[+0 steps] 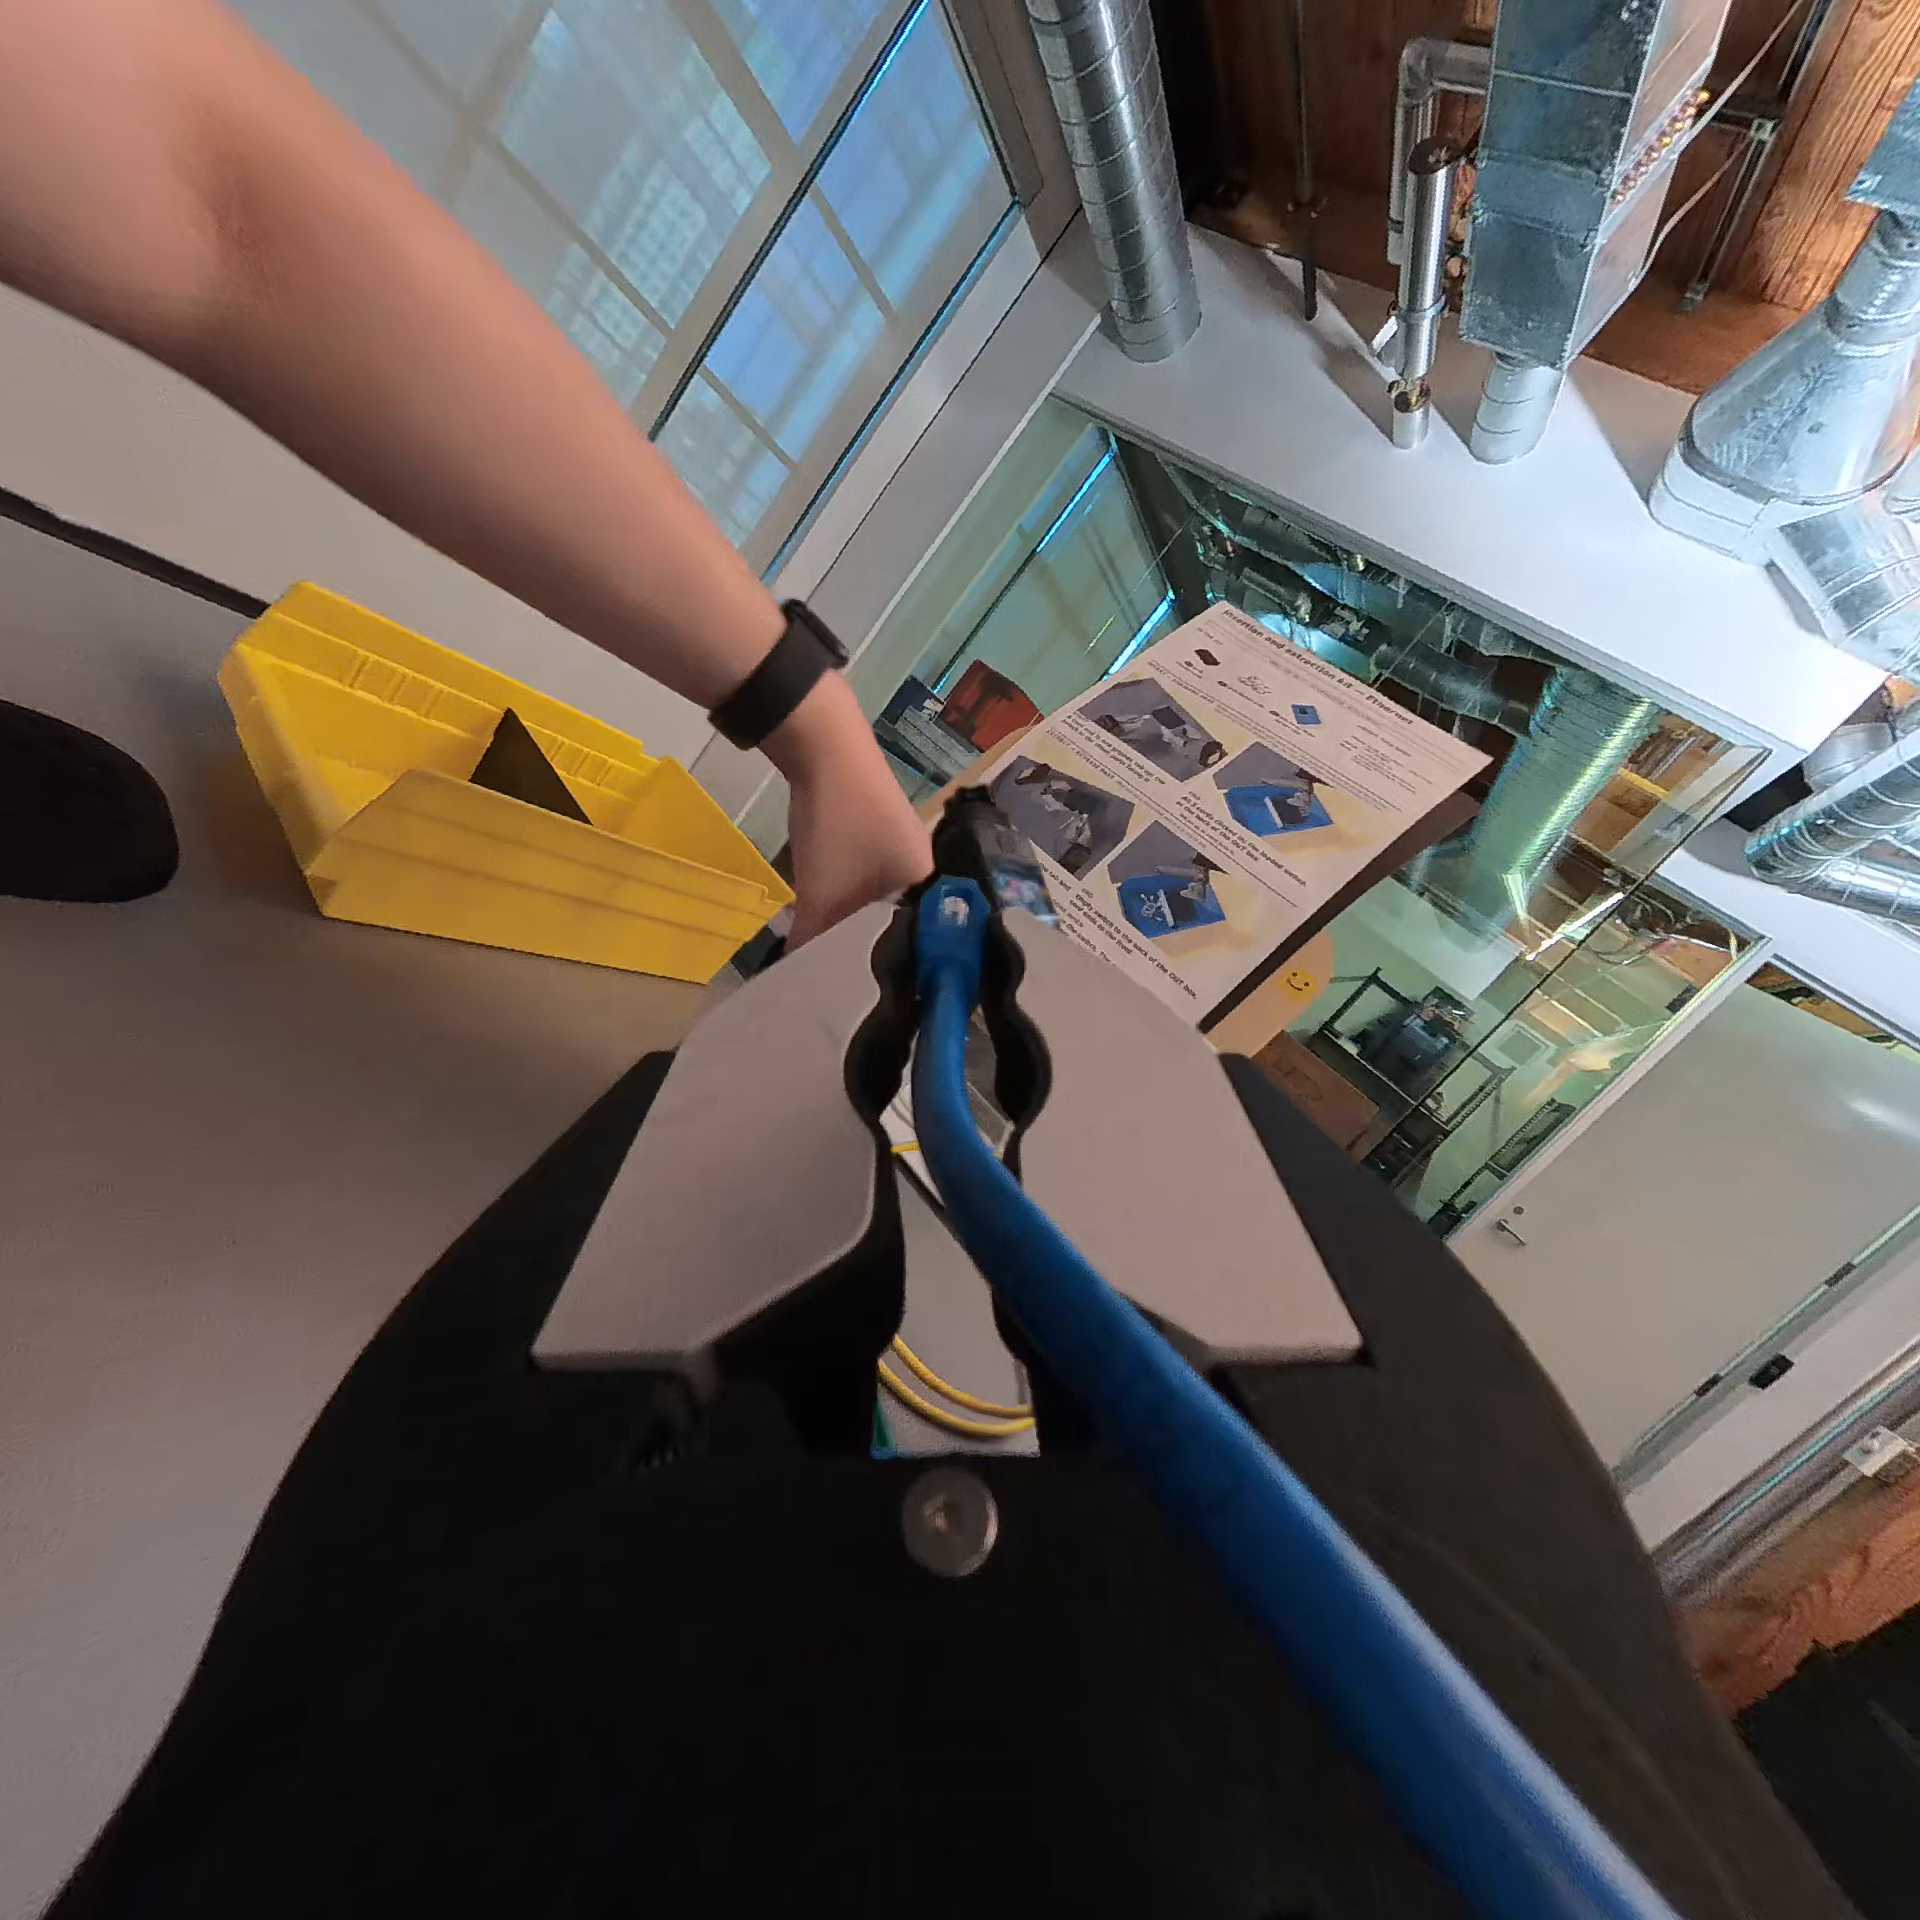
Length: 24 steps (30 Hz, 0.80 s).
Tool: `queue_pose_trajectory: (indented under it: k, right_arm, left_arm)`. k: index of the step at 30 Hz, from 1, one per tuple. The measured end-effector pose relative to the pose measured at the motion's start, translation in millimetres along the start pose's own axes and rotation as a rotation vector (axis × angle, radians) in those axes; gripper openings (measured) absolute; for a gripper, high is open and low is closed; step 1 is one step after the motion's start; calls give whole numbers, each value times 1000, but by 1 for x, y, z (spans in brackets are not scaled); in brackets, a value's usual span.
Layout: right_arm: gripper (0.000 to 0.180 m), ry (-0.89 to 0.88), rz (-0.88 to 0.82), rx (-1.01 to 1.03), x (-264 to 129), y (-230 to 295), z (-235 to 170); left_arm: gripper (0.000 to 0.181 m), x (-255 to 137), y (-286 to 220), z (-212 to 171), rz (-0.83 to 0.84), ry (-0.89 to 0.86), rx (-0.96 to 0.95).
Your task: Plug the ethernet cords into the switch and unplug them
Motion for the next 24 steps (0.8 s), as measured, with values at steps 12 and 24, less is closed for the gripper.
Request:
queue_pose_trajectory:
  k: [12, 24]
  right_arm:
    - [14, 25, -3, 1, -1, 1, -14]
    - [14, 33, 3, 8, -1, 2, -16]
  left_arm:
    - [57, 40, -2, 5, -128, 169, 46]
    - [63, 32, -2, 5, -65, 85, 35]
Point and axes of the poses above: each gripper's, where its closed fingertips meet, x out along the fingers, z out of its top, y = z × x across the jaws, the point moved 6 cm from there along -x, back along the fingers, and after that the axes turned 12 degrees about y, right-handed, at the moved point
